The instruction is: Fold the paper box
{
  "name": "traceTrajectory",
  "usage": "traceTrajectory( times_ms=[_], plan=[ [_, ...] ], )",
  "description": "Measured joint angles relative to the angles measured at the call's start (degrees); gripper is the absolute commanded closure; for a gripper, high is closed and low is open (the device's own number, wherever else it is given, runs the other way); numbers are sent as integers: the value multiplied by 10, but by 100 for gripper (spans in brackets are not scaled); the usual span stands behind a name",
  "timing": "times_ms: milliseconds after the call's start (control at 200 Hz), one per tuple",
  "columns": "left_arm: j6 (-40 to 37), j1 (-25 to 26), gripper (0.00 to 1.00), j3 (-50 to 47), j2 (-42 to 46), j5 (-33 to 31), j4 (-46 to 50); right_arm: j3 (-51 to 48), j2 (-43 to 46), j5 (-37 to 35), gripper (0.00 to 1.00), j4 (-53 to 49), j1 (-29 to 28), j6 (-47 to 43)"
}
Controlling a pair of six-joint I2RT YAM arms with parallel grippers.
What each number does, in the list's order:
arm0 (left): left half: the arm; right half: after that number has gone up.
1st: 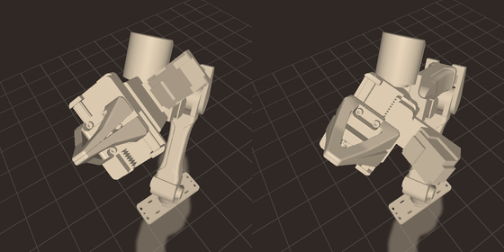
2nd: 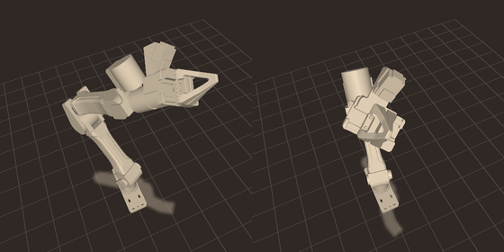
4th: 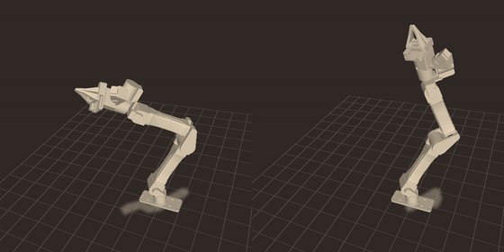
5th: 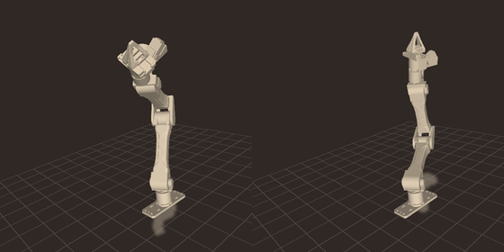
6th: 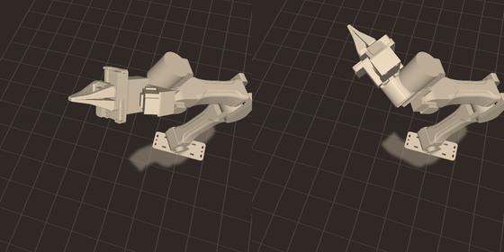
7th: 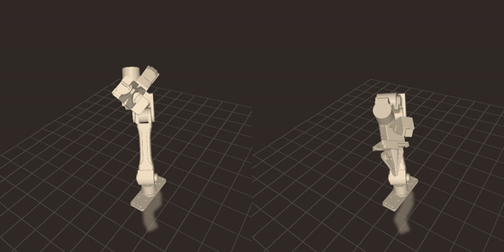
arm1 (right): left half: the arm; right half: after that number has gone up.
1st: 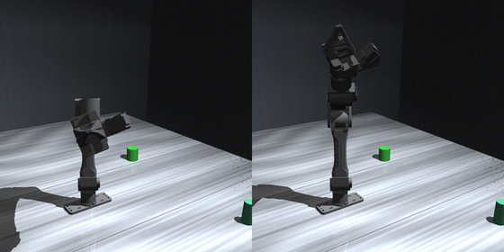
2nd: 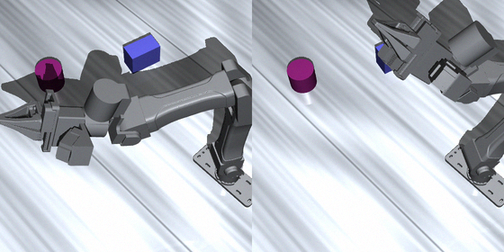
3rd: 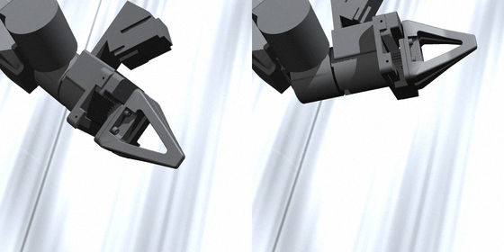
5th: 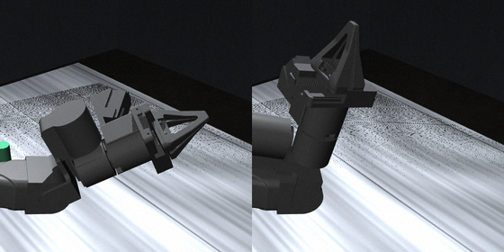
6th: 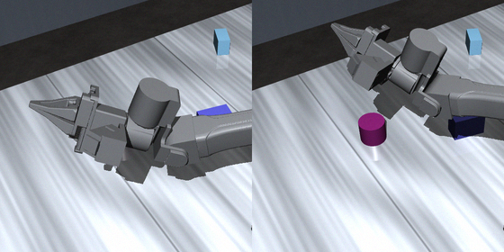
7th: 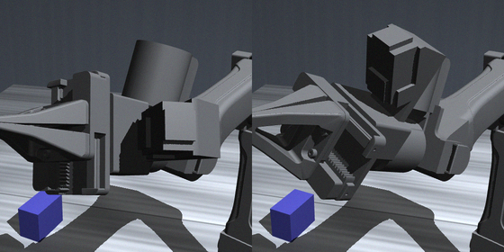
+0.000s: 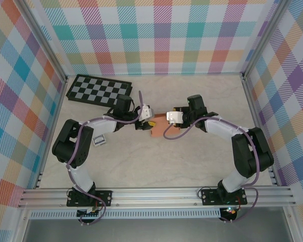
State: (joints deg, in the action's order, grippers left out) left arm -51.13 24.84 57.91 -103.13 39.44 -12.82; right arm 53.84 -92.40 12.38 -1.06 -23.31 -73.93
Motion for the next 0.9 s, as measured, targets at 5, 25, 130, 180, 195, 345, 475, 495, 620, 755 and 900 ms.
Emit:
traceTrajectory(
  times_ms=[5, 25, 130, 180, 195, 345, 475, 495, 620, 755, 900],
  plan=[
    [-1, 0, 54, 0, 0, -2, -1, 0, 0, 0, 55, 0, 0, 0],
    [-1, 1, 56, 0, 0, -7, -3, -2, 0, 0, 55, 3, 0, 1],
    [-9, 9, 68, -4, 0, -32, -16, -8, 0, -7, 61, 15, 0, 10],
    [-16, 14, 70, -8, 0, -44, -24, -9, 0, -13, 65, 15, 0, 17],
    [-16, 17, 70, -8, 0, -47, -25, -9, -1, -14, 66, 15, 0, 17],
    [-27, 37, 75, -21, 0, -80, -23, -15, -9, -26, 68, 5, 0, 29],
    [-27, 47, 77, -35, 0, -104, -25, -24, -9, -30, 69, -8, 0, 31],
    [-27, 47, 77, -36, 0, -107, -25, -24, -9, -30, 68, -9, 0, 32],
    [-16, 48, 71, -38, 0, -122, -27, -24, -9, -29, 54, -19, 0, 43],
    [51, 36, 63, -38, 2, -120, -51, -7, -3, 7, 27, -76, 9, 64],
    [170, 0, 57, -21, 21, -127, -45, 38, 28, 47, 0, -138, 15, 97]
  ],
)
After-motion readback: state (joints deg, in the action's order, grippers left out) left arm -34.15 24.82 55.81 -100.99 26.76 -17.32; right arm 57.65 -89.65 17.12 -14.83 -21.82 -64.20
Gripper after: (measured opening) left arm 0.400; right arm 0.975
